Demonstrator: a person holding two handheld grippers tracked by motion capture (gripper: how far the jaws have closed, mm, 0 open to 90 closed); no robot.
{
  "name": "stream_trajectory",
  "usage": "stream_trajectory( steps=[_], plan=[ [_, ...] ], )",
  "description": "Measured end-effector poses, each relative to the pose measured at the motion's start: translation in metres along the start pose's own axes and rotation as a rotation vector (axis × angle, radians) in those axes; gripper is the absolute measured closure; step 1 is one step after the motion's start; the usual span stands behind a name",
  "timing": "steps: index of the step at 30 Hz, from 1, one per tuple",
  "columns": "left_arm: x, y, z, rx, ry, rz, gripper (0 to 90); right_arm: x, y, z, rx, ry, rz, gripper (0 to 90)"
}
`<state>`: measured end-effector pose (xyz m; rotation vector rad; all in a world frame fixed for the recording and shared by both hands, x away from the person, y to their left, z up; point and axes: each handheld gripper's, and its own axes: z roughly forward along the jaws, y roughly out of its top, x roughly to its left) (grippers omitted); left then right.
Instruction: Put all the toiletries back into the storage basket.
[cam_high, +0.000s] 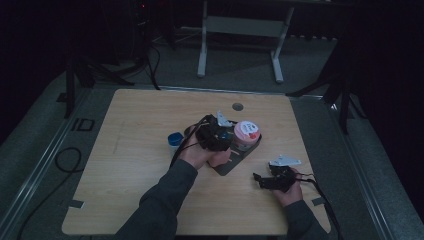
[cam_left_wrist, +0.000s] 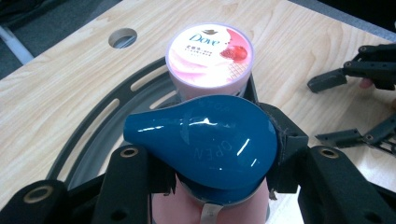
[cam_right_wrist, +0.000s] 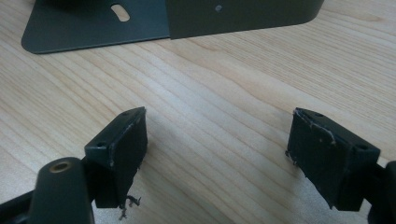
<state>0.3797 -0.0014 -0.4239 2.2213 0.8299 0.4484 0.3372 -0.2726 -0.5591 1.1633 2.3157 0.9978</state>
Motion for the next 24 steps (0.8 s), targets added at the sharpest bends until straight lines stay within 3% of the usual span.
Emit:
stream_trajectory(
  steps=[11, 24],
  plan=[
    [0.009, 0.016, 0.012, 0.005, 0.035, -0.014, 52.8, 0.000, 0.000, 0.000, 0.000, 0.000, -0.001, 19.6],
    [0.019, 0.021, 0.025, 0.006, 0.071, -0.045, 52.8, 0.000, 0.000, 0.000, 0.001, 0.000, 0.002, 19.6]
  ],
)
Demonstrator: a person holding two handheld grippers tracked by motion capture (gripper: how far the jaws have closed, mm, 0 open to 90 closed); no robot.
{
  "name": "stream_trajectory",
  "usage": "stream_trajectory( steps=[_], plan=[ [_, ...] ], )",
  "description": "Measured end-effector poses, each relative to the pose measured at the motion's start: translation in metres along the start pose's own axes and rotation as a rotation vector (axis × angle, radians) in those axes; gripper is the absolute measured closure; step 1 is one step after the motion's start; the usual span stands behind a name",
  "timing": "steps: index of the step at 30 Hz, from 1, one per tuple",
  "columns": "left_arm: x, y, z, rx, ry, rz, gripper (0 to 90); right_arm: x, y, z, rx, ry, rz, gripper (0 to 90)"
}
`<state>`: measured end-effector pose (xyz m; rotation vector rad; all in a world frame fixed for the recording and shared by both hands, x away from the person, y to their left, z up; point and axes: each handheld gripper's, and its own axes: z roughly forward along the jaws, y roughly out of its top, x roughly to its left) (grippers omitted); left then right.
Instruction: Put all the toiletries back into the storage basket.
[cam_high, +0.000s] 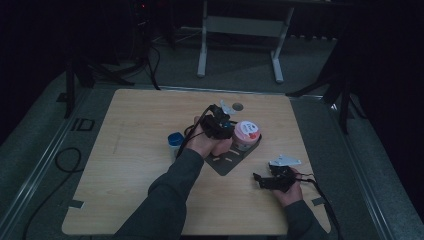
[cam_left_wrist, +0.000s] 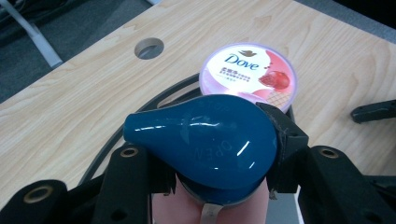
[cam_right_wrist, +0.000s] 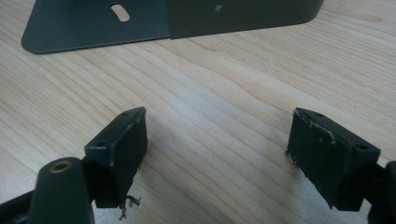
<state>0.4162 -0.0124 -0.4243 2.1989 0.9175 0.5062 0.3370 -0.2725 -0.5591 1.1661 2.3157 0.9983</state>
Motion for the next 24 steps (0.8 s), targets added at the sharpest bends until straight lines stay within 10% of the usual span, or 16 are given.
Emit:
stream_trajectory(
  steps=[24],
  plan=[
    [0.016, 0.007, 0.020, 0.002, 0.022, -0.048, 52.8, 0.000, 0.000, 0.000, 0.001, 0.000, -0.003, 19.6]
  ],
)
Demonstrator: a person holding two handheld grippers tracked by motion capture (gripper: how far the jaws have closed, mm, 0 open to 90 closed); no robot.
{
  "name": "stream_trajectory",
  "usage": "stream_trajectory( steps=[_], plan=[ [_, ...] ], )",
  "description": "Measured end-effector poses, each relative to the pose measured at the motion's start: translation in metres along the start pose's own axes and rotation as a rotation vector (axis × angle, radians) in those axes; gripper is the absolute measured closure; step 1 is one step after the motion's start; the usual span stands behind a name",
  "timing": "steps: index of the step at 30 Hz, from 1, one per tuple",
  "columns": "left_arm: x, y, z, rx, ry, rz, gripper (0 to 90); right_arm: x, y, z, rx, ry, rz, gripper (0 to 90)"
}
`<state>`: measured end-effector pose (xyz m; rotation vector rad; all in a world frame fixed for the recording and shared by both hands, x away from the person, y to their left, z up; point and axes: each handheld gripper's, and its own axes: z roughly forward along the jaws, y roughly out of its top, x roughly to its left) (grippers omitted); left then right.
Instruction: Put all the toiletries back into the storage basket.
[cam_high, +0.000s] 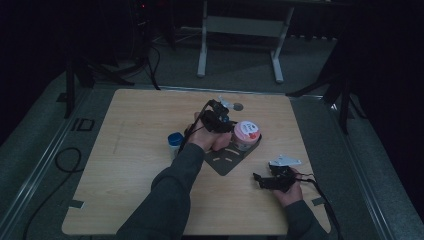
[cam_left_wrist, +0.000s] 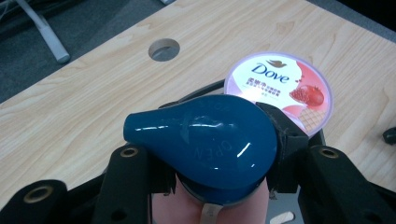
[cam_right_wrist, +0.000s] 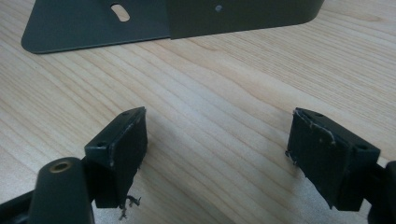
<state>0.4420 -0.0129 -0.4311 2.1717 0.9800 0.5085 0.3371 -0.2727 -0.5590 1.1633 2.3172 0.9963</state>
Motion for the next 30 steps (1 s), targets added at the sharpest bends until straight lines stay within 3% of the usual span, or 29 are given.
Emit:
stream_trajectory(
  steps=[30],
  plan=[
    [0.012, 0.017, 0.029, -0.022, 0.049, -0.067, 52.8, 0.000, 0.000, 0.000, -0.002, 0.000, 0.000, 19.7]
  ],
)
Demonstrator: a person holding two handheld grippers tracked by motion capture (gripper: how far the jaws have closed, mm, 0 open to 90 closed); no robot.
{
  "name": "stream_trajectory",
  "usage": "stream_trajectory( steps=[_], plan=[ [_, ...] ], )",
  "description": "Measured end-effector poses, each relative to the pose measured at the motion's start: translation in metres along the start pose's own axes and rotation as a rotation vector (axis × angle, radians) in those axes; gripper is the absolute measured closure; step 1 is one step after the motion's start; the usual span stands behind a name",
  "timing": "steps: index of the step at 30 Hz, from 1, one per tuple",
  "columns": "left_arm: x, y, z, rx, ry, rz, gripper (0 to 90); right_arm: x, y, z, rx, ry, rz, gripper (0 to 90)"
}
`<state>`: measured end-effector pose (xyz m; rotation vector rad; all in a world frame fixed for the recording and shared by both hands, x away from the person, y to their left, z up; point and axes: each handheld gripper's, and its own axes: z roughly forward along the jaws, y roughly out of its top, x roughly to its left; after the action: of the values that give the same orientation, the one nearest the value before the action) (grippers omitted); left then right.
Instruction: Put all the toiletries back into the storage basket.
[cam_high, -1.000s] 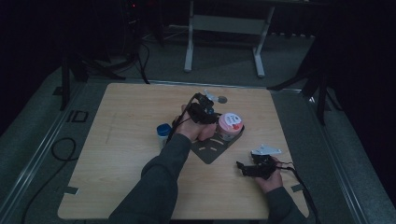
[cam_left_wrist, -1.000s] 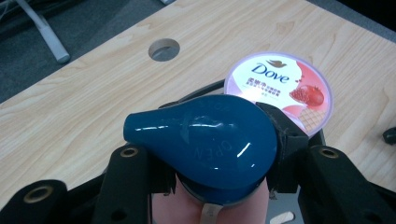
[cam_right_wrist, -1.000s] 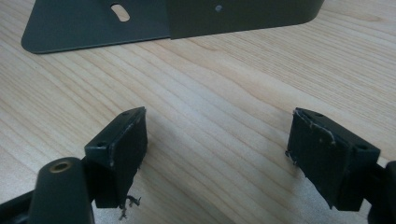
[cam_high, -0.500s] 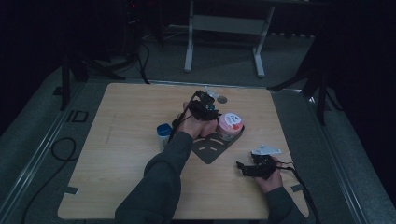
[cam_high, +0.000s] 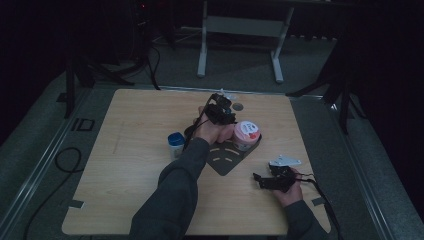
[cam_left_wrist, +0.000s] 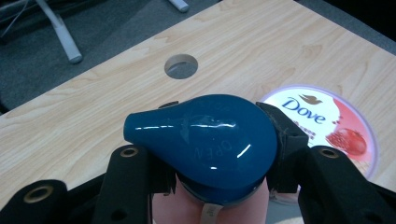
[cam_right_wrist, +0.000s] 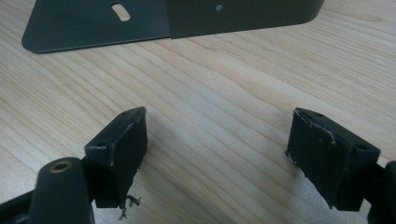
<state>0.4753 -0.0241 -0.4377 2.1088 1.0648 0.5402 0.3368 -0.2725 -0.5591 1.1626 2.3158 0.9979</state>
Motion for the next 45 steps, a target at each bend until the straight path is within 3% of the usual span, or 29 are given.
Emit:
stream_trajectory(
  steps=[25, 35, 45],
  plan=[
    [0.001, 0.007, 0.021, 0.006, 0.046, -0.069, 52.8, 0.000, 0.000, 0.000, 0.000, 0.000, 0.000, 19.6],
    [-0.006, 0.005, 0.025, -0.003, 0.107, -0.144, 52.7, 0.000, 0.000, 0.000, -0.001, 0.000, 0.000, 19.6],
    [-0.014, 0.000, 0.025, -0.027, 0.163, -0.172, 52.7, 0.000, 0.000, 0.000, -0.001, 0.000, 0.000, 19.6]
  ],
)
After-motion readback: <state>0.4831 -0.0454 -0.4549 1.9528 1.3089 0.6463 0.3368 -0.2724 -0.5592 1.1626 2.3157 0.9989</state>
